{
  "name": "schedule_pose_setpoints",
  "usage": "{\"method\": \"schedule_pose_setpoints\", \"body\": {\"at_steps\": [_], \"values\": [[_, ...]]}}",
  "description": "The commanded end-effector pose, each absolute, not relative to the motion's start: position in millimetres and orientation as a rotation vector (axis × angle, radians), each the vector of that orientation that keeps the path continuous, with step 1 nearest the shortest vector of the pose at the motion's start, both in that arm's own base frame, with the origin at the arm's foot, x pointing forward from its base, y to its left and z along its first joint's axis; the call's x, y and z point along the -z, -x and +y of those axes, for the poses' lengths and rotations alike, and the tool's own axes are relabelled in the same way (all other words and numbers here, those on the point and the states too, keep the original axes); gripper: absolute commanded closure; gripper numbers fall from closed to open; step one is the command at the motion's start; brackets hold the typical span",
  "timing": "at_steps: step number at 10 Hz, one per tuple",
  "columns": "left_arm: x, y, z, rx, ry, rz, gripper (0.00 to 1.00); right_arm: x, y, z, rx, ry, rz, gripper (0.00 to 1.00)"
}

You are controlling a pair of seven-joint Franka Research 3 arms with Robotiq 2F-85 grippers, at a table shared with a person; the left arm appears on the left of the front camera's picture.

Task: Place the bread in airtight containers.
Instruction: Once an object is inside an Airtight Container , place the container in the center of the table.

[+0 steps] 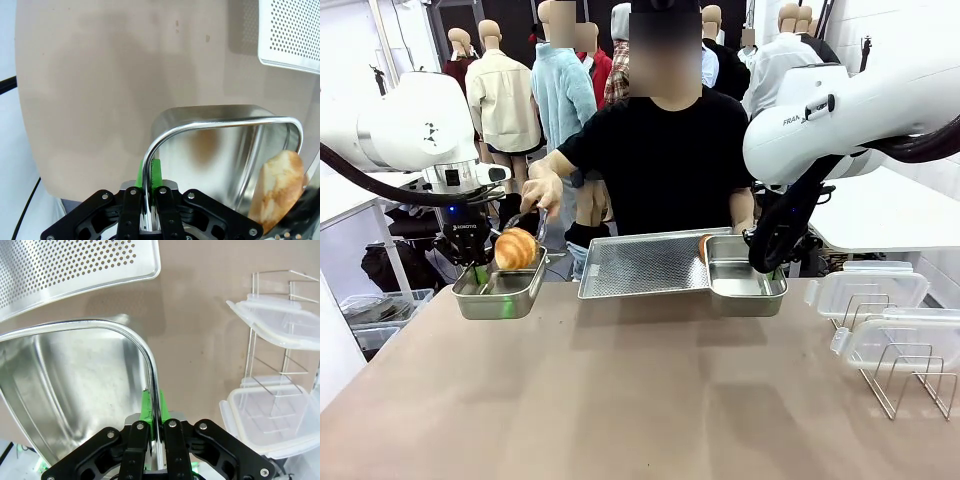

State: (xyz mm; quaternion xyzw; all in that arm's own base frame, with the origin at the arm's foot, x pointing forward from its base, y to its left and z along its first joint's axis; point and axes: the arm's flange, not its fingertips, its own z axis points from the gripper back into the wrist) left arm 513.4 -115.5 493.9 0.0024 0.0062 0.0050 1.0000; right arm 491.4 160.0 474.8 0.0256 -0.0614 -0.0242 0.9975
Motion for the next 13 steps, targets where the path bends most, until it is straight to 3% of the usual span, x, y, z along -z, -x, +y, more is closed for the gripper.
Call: {"method": "schedule_pose_setpoints", "body": {"at_steps": [1, 13], "values": [[-497.6, -510.3, -113.8, -0.004, -0.004, 0.004, 1.0, -472.5, -490.4, 159.7, 0.046, -0.053, -0.144, 1.0], [-497.6, -510.3, -113.8, -0.004, -0.004, 0.004, 1.0, -472.5, -490.4, 159.7, 0.046, -0.053, -0.144, 1.0]]}}
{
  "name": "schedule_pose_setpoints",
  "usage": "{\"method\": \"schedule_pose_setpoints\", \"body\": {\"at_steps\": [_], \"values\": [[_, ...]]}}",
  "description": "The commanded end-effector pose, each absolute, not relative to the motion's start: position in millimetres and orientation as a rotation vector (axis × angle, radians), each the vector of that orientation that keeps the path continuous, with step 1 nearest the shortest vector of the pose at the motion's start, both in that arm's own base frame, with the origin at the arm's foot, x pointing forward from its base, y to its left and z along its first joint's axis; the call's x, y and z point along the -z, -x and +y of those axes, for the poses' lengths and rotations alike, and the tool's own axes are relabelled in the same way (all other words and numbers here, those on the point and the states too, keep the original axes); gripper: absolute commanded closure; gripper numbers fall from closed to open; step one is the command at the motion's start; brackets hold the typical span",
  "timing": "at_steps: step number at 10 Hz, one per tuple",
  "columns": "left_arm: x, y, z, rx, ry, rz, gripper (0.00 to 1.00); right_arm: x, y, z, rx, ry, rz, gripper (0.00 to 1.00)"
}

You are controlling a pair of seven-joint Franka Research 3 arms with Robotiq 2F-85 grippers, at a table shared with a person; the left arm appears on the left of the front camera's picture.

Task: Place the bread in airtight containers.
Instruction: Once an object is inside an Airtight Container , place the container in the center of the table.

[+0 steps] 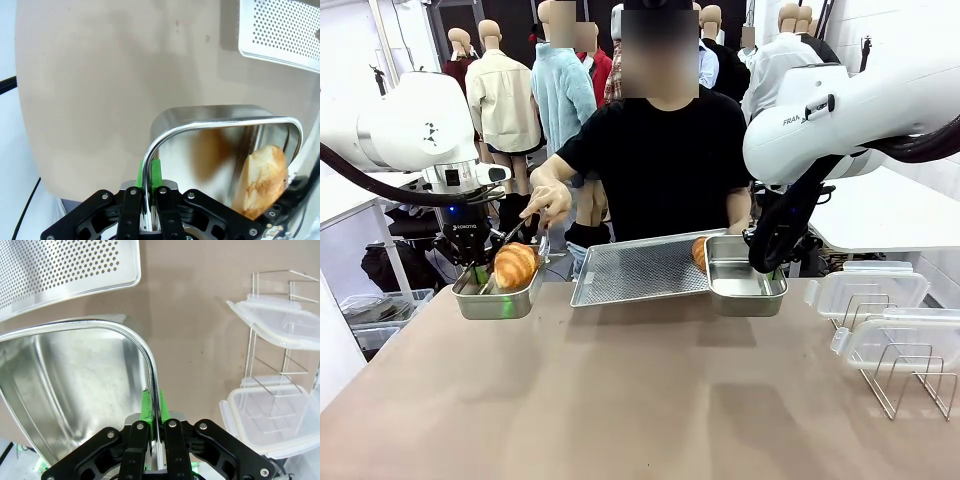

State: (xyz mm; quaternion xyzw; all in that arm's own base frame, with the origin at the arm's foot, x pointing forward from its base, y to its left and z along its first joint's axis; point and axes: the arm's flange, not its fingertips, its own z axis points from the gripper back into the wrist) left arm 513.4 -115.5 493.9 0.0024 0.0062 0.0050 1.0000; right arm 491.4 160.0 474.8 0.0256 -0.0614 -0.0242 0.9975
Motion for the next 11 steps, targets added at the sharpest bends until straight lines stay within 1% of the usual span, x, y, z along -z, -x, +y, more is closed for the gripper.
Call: {"method": "schedule_pose_setpoints", "body": {"at_steps": [1, 11], "values": [[-497.6, -510.3, -113.8, -0.004, -0.004, 0.004, 1.0, -472.5, -490.4, 159.7, 0.046, -0.053, -0.144, 1.0], [-497.6, -510.3, -113.8, -0.004, -0.004, 0.004, 1.0, -472.5, -490.4, 159.7, 0.046, -0.053, -0.144, 1.0]]}}
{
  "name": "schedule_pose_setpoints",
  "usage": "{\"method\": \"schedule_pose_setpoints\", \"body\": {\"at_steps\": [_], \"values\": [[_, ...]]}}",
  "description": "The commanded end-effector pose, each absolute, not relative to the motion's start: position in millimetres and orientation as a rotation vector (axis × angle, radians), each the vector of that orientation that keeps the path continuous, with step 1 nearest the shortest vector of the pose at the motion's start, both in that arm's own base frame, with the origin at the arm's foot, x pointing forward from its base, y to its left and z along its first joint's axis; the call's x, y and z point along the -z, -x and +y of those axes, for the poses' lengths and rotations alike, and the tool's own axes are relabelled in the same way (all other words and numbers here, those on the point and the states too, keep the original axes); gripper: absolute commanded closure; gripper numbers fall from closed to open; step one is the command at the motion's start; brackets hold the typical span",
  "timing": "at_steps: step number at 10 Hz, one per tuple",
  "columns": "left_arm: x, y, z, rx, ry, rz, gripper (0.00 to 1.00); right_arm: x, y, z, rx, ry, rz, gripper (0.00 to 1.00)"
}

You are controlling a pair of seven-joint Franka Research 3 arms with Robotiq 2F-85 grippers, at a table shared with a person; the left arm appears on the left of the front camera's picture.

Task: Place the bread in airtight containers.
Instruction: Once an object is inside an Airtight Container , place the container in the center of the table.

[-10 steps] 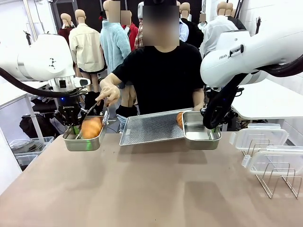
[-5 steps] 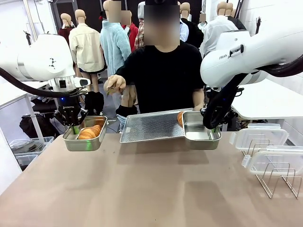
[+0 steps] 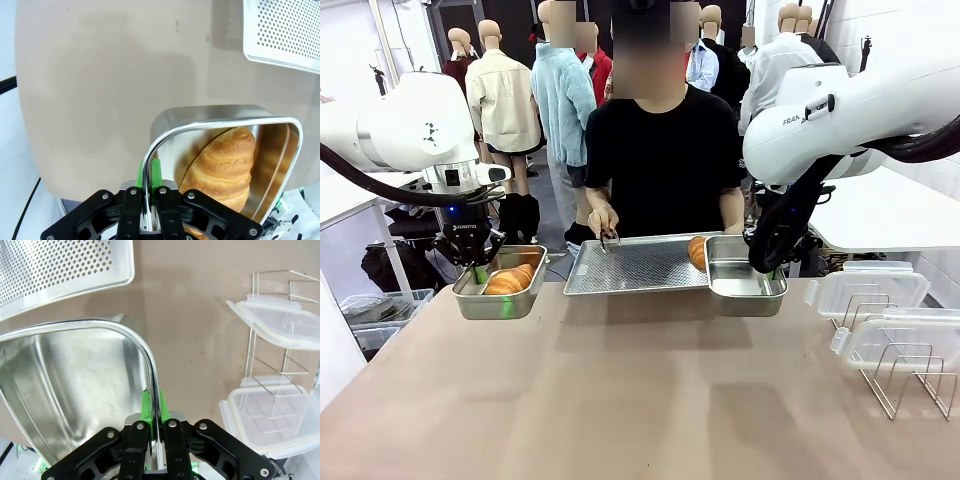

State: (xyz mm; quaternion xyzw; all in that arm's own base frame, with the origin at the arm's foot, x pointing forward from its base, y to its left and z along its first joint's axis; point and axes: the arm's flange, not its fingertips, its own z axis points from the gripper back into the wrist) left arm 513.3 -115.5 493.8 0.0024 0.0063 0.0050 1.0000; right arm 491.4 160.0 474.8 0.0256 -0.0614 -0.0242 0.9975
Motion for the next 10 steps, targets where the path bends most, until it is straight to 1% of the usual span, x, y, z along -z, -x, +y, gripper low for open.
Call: {"method": "schedule_pose_setpoints", "body": {"at_steps": [1, 10], "values": [[-497.6, -510.3, -113.8, -0.004, -0.004, 0.004, 1.0, -472.5, -490.4, 159.7, 0.046, -0.053, -0.144, 1.0], [-497.6, -510.3, -113.8, -0.004, -0.004, 0.004, 1.0, -472.5, -490.4, 159.7, 0.046, -0.053, -0.144, 1.0]]}}
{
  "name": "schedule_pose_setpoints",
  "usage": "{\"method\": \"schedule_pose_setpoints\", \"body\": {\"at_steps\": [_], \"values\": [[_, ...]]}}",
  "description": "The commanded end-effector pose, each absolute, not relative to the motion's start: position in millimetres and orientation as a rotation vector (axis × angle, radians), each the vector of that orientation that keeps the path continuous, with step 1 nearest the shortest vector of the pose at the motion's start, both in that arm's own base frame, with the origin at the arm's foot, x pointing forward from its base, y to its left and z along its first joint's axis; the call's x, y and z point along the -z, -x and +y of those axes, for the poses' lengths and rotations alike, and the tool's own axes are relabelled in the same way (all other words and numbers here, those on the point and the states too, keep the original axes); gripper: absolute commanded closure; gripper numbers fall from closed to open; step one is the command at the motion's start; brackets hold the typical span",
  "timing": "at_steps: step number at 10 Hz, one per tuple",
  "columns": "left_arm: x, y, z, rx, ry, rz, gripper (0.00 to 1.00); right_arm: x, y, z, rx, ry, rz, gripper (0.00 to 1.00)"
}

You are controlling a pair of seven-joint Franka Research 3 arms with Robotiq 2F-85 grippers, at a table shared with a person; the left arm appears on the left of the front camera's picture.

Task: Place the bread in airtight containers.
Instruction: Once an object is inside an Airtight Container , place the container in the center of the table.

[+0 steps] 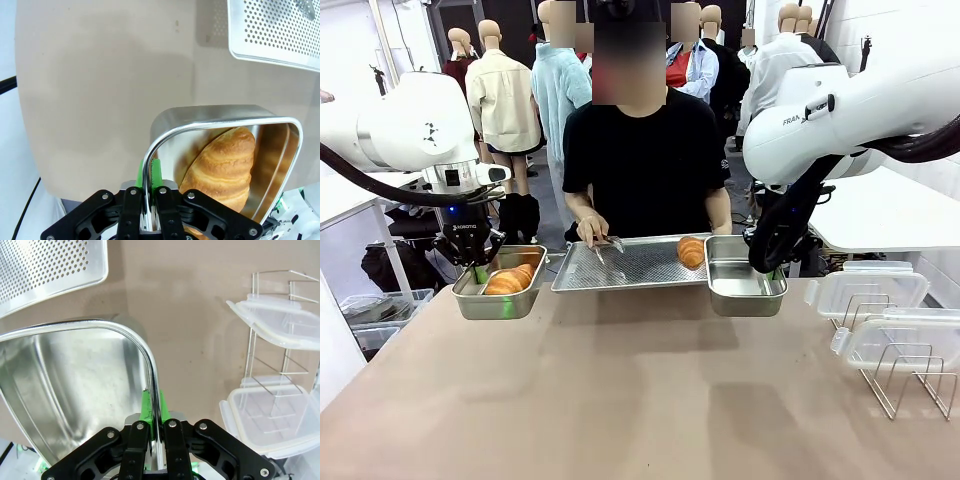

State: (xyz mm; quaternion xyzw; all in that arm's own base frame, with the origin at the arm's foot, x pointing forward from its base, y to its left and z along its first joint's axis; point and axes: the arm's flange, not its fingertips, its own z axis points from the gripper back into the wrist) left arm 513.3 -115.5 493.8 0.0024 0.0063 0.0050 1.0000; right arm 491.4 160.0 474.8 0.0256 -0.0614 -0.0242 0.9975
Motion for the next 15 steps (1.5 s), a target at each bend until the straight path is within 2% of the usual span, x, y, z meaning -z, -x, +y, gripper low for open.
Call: {"method": "schedule_pose_setpoints", "body": {"at_steps": [1, 4, 8, 11, 15], "values": [[-498, -510, -114, -0.004, -0.004, 0.004, 1.0, -473, -490, 160, 0.046, -0.053, -0.144, 1.0], [-482, -519, -114, -0.005, 0.01, 0.029, 1.0, -473, -490, 160, 0.046, -0.053, -0.144, 1.0], [-408, -544, -89, -0.018, 0.029, 0.054, 1.0, -473, -490, 160, 0.046, -0.053, -0.144, 1.0], [-355, -545, -72, -0.026, 0.066, 0.022, 1.0, -473, -490, 160, 0.046, -0.053, -0.144, 1.0], [-336, -559, -75, -0.073, 0.039, -0.004, 1.0, -473, -490, 160, 0.046, -0.053, -0.144, 1.0]]}}
